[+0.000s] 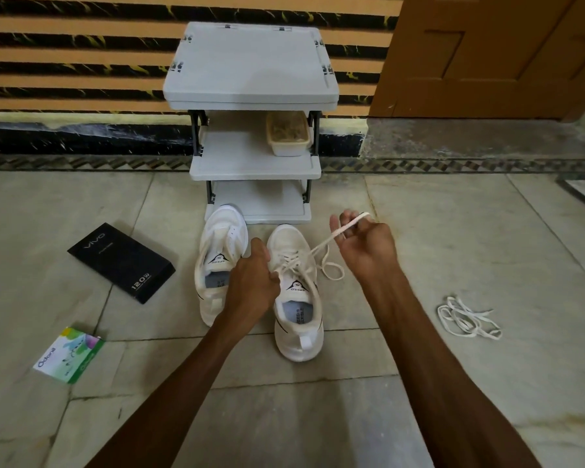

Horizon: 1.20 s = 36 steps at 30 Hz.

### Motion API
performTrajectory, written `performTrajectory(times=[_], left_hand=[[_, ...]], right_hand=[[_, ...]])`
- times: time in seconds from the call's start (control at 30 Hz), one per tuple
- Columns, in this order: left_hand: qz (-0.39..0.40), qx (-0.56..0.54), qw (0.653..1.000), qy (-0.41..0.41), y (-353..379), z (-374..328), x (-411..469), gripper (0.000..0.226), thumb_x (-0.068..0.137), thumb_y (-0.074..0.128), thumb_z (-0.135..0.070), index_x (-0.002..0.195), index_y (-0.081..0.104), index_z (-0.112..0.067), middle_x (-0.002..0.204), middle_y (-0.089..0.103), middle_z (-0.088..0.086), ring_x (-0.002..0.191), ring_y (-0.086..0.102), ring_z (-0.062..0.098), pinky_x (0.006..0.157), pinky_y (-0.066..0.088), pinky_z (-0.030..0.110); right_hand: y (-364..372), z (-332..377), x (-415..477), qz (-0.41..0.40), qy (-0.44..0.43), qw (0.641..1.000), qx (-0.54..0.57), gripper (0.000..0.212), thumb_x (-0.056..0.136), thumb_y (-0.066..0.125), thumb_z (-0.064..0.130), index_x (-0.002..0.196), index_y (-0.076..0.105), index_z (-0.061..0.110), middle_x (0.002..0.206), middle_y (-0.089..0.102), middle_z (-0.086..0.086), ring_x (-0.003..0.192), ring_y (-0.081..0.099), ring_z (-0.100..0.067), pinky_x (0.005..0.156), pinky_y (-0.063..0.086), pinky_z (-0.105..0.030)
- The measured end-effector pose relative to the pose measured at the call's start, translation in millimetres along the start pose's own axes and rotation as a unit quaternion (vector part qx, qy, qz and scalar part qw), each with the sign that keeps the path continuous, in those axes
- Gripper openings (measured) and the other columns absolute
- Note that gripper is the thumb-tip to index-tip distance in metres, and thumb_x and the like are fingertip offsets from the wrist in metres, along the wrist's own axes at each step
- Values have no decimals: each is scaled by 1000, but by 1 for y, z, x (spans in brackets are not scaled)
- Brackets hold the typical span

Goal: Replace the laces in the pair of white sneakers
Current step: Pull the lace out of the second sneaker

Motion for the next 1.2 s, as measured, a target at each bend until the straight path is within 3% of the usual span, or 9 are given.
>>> performTrajectory(times=[0.1, 0.27, 0.33, 0.53, 0.6, 0.7, 0.9, 1.1, 1.2], left_hand=[[-2, -1, 1000, -1, 0, 0, -1, 30, 86, 65, -12, 98, 38, -15, 84, 60, 6, 72, 51, 20, 61, 35, 29], [3, -28, 1000, -7, -1, 0, 0, 28, 85, 67, -12, 100, 43, -11, 84, 58, 7, 75, 56, 23, 63, 40, 31], [5, -28, 1000, -12, -1, 0, -1, 29, 85, 67, -11, 99, 42, -12, 85, 58, 6, 75, 56, 22, 62, 39, 29], [-2, -14, 1000, -7, -1, 1, -1, 29, 86, 65, -11, 99, 39, -15, 82, 56, 4, 73, 52, 21, 61, 36, 30], [2, 10, 1000, 13, 0, -1, -2, 27, 88, 61, -12, 103, 40, -17, 79, 56, 2, 71, 54, 22, 61, 35, 29], [15, 30, 998, 53, 7, -5, -2, 23, 90, 58, -11, 112, 54, -20, 94, 60, 3, 84, 62, 22, 64, 37, 24], [49, 73, 992, 93, 22, -6, 7, 27, 90, 63, -11, 113, 69, -22, 125, 48, 4, 101, 59, 23, 81, 47, 24], [11, 63, 985, 159, 26, 2, 8, 15, 89, 67, -29, 101, 74, -22, 111, 54, -1, 94, 57, 19, 75, 35, 22], [-8, 89, 980, 179, 29, -3, 11, 16, 89, 65, -32, 98, 74, -23, 111, 57, -4, 99, 54, 18, 77, 38, 26]], right_hand=[[1, -6, -7, 77, -69, 962, -254, 28, 91, 39, 3, 70, 53, 15, 60, 49, 1, 43, 40, -9, 43, 36, -22], [-8, -43, -17, 163, -281, 422, -846, 18, 87, 64, 37, 94, 75, 25, 90, 72, 0, 80, 67, -19, 72, 55, -31], [-9, -53, -18, 169, -291, 336, -880, 16, 84, 65, 29, 95, 75, 22, 93, 70, -2, 84, 67, -24, 73, 53, -30], [-12, -10, -10, -22, -376, 747, -547, 11, 84, 67, 8, 82, 76, 14, 79, 74, 0, 64, 62, -10, 64, 49, -24], [-9, -4, -7, 22, -369, 715, -594, 11, 86, 67, 11, 91, 76, 14, 88, 73, -4, 71, 61, -11, 69, 47, -23], [-13, -16, -12, 68, -320, 547, -771, 29, 87, 67, 26, 115, 68, 21, 112, 64, -5, 102, 57, -23, 87, 48, -34], [-30, -39, -30, 78, -261, 465, -843, 23, 85, 67, 45, 81, 74, 24, 72, 66, 2, 67, 64, -18, 52, 36, -19], [-49, -28, -21, 31, -155, 691, -706, 15, 85, 72, 25, 81, 78, 12, 69, 74, -7, 69, 71, -18, 77, 58, -35], [-50, -29, -22, 43, -147, 701, -696, 14, 85, 72, 24, 78, 78, 13, 67, 73, -8, 69, 72, -19, 79, 58, -40]])
Point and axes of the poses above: each hand's wrist, its own x-axis towards the middle knuckle, its own y-axis out of the palm, z = x × y, the point moved 2 cm from there along x, towards the middle knuckle
